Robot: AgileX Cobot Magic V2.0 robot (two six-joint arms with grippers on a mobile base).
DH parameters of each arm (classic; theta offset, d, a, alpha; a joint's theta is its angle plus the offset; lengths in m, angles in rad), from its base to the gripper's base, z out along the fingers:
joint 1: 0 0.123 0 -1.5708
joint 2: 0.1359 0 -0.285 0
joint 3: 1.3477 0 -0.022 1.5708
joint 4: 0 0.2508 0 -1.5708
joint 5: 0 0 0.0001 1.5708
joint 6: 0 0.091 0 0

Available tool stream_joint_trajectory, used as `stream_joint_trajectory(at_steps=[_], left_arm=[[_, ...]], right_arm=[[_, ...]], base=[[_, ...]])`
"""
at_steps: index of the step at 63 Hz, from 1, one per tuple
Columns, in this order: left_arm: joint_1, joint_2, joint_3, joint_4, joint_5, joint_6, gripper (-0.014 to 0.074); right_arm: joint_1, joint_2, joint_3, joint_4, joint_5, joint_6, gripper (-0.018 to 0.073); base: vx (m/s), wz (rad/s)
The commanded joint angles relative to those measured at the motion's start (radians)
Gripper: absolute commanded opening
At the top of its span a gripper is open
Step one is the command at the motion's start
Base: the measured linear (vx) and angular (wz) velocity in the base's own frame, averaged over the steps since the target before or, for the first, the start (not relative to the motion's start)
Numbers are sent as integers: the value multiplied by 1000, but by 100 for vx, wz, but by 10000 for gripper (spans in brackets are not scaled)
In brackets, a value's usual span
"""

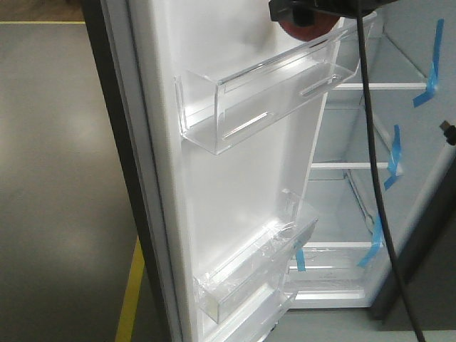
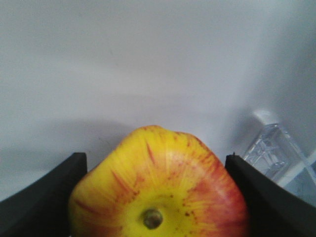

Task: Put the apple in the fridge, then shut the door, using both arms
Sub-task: 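Raise the right gripper with the apple over the upper door bin, then lower the apple into the upper door bin and open the right gripper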

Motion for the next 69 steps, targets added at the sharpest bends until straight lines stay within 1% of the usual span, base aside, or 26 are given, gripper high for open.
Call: stream_joint_trajectory(at_steps=[1,8,18,26,47,51,58,69], left_arm=[[-7,-15,21,-9,-68,-3,-6],[-7,-15,21,-9,-68,-3,-6],[-7,-15,21,-9,-68,-3,-6],[-7,-15,21,-9,-68,-3,-6],[-7,-15,21,-9,-68,-3,-6],[-7,-15,21,-9,-68,-3,-6],[-7,-15,21,-9,-68,-3,-6],[-7,-15,21,-9,-68,-3,-6]], right_arm=[[-5,-22,-31,5,-89,-11,387],[-5,-11,-31,6,-79,-11,434],[-5,-10,-31,6,-52,-11,557],[-5,-18,-31,6,-50,-11,621],[-5,-115,-30,6,-16,-10,620],[-5,-144,-20,24,-12,-10,615],[-2,-242,90,103,-53,-25,604],[-2,-451,405,212,-178,-110,594]], base=[[0,0],[0,0],[0,0],[0,0],[0,0],[0,0],[0,0],[0,0]])
